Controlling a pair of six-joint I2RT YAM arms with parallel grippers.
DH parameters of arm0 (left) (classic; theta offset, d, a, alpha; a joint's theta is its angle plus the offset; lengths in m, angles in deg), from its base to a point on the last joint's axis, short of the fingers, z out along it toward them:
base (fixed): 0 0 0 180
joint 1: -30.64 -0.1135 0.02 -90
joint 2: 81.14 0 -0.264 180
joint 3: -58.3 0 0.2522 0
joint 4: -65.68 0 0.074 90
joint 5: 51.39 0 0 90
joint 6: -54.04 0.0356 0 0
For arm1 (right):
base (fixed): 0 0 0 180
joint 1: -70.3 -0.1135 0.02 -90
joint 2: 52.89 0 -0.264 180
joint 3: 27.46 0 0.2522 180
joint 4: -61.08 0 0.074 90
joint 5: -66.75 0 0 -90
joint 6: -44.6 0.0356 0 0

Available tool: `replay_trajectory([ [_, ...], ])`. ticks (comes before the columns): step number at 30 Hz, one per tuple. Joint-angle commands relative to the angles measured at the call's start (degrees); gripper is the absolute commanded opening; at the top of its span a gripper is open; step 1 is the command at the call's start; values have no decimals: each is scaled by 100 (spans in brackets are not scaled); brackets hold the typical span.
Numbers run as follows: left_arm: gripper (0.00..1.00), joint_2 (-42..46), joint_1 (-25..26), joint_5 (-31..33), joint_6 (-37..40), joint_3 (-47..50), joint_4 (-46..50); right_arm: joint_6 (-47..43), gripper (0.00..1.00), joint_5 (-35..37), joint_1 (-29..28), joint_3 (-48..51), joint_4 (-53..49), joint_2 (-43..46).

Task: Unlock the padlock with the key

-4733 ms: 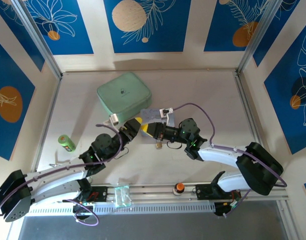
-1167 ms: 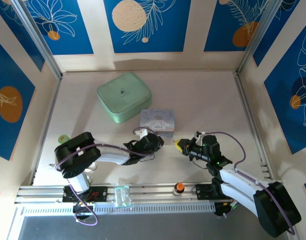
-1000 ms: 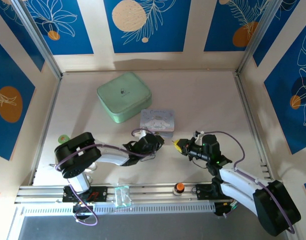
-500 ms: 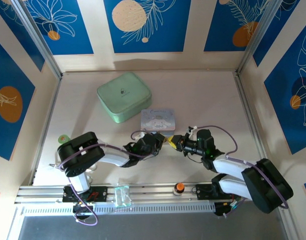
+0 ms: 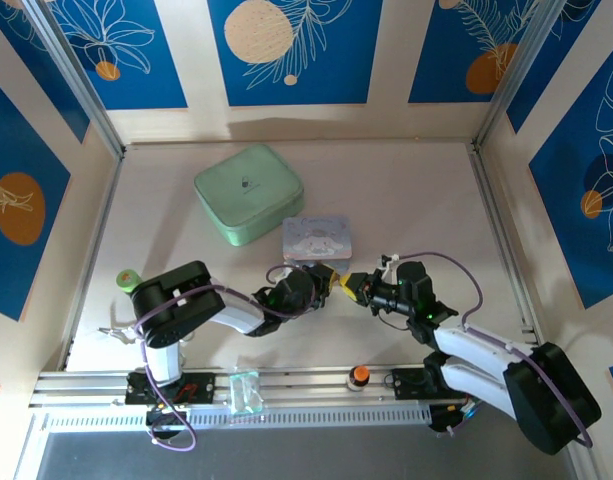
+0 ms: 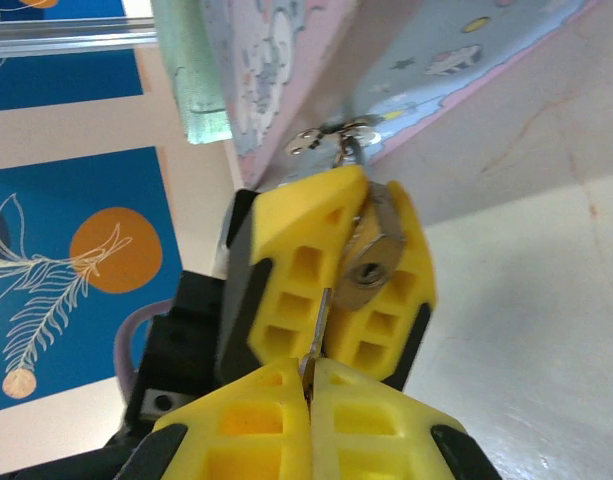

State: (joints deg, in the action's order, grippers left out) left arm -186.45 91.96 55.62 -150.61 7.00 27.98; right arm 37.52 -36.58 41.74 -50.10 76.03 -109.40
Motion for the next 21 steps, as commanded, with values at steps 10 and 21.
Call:
replay_trajectory([
  [10, 4, -135, 64, 158, -163, -47, -891, -139, 0, 41, 122, -134, -154, -30],
  [21, 0, -229, 64, 153, -257, 60, -1456, -214, 0, -19, 72, -212, 568, -384],
])
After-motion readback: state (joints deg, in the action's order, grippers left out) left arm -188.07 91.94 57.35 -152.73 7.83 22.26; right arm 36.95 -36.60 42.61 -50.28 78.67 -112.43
